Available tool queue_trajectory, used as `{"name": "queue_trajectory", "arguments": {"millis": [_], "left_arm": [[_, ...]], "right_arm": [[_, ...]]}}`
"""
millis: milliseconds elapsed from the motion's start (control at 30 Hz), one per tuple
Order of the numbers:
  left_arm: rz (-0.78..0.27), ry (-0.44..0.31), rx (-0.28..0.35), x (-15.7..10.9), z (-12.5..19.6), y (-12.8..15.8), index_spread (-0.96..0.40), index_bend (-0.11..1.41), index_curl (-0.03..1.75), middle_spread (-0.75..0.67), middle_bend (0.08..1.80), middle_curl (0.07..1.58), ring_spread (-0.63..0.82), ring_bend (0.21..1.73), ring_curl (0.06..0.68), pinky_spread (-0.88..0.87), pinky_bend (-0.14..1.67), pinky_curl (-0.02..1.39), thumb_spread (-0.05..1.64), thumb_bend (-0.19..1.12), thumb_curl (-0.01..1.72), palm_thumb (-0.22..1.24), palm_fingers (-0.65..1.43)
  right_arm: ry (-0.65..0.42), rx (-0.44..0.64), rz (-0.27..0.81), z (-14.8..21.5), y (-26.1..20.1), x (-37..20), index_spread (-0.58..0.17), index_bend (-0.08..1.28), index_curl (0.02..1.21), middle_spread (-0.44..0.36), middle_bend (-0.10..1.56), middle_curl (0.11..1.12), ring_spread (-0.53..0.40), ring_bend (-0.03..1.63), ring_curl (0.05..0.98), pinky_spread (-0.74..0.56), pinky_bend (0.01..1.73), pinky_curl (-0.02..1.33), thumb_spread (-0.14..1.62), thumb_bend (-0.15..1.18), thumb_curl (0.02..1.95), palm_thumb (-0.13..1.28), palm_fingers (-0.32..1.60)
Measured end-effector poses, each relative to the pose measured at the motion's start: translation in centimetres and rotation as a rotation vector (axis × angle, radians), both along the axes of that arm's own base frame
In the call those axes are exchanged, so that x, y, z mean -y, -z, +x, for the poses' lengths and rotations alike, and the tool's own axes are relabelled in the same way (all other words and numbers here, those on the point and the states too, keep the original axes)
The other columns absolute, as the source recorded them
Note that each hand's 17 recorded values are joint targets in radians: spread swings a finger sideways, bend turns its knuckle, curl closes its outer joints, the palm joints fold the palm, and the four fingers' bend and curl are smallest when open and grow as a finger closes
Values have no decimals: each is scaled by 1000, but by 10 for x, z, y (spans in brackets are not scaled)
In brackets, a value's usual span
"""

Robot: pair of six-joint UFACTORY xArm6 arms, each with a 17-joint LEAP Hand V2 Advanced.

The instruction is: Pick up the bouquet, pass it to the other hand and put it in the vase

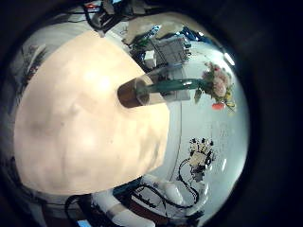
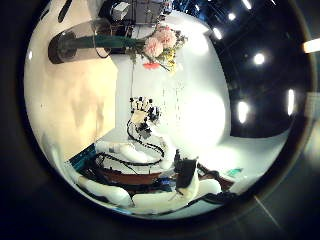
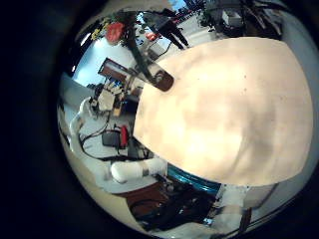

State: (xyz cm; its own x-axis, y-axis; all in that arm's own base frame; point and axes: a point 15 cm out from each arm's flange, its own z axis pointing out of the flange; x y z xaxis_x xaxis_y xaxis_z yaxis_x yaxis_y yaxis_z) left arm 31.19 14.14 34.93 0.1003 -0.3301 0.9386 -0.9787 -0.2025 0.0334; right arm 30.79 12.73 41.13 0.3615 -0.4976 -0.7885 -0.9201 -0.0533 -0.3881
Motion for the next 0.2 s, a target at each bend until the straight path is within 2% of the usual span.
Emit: {"name": "queue_trajectory", "arguments": {"millis": [200], "left_arm": [[93,4,-23,44,-48,-8,52,124,169,602,157,189,727,433,147,847,246,194,821,-35,338,73,-156]], "right_arm": [[-8,-14,-62,-9,19,9,-405,189,363,-20,218,352,59,577,157,493,520,155,1031,-23,482,676,451]]}}
